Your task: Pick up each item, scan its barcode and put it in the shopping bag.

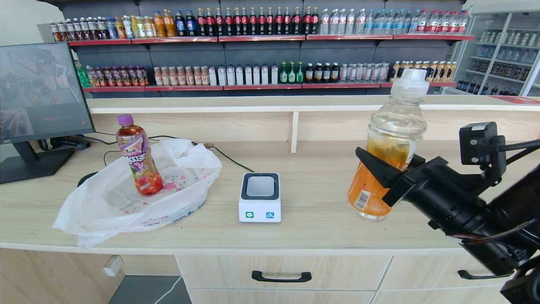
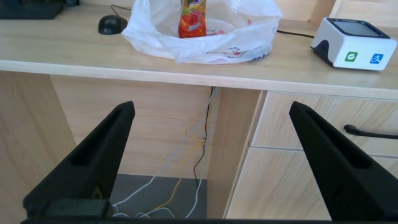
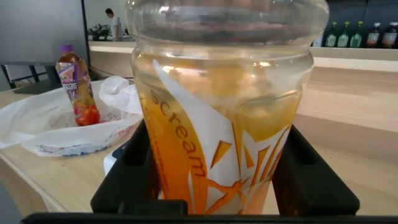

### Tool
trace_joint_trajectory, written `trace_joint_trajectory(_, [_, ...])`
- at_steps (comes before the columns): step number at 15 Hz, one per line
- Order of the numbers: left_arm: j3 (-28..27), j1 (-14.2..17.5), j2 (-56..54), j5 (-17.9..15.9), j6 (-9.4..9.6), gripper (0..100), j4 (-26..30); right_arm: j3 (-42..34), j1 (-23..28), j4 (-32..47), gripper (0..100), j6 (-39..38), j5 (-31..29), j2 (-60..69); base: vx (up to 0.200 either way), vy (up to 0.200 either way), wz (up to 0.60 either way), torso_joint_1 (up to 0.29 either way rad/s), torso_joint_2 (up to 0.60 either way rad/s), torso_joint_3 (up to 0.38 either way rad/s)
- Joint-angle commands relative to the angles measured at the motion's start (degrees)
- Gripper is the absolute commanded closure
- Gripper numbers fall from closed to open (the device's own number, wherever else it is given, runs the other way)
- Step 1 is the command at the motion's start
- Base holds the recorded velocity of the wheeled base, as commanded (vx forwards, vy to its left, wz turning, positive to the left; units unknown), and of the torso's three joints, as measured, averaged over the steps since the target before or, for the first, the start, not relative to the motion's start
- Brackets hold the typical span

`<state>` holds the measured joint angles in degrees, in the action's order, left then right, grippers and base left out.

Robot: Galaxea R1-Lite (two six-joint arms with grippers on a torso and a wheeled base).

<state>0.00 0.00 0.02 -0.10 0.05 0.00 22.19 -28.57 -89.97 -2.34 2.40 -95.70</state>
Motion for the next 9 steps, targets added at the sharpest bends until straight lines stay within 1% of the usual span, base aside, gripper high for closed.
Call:
trace_joint_trajectory(1, [0.0,0.0,0.0,0.0,-0.05,0,0.0,0.1,0.4,0.0,100,0.1,0.1,-0.6,0.000,0.000,0.00,0.000,0.00,0.000])
trace_joint_trajectory(9, [0.0,0.0,0.0,0.0,-0.05,0,0.0,0.2,0.3,0.0,100,0.3,0.1,-2.8,0.000,0.000,0.00,0.000,0.00,0.000])
